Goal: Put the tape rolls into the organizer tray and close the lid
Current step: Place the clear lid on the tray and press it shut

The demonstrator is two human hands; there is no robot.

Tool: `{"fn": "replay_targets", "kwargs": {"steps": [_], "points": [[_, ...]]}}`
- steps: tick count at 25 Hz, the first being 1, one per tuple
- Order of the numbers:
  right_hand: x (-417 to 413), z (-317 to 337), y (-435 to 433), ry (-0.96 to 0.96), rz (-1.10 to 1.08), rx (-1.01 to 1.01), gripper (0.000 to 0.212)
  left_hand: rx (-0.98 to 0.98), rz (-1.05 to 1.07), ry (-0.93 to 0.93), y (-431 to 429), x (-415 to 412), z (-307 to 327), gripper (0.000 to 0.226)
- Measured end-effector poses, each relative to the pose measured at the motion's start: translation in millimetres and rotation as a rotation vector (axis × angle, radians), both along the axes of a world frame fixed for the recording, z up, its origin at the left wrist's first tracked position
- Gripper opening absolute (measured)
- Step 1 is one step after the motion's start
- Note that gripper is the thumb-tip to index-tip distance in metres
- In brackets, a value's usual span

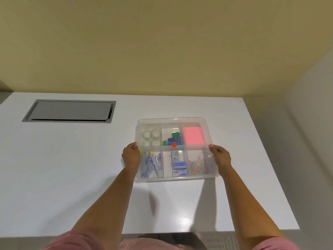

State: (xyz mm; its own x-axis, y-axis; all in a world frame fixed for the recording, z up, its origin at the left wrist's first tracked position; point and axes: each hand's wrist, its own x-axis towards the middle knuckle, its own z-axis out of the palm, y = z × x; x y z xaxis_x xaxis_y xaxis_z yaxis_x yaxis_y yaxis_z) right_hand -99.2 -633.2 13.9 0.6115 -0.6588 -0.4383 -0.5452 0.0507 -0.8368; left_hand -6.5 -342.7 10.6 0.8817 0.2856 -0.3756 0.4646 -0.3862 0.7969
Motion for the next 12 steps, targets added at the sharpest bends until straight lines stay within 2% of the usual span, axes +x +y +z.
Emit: {"fn": "replay_targets", "kwargs": {"steps": [6,9,12], "points": [[-40,-4,5,-0.013,-0.008,0.067,0.031,0.009,0.088,0.018,5,-45,-1,0.033],[-58,-4,4,-0.027,0.026,0.162,0.034,-0.001,0.176,0.026,3,-68,0,0.03],[-70,-5,5,-0.05,0.008,0.273,0.033,-0.059,0.277,0.113,4,-79,0,0.029]]}}
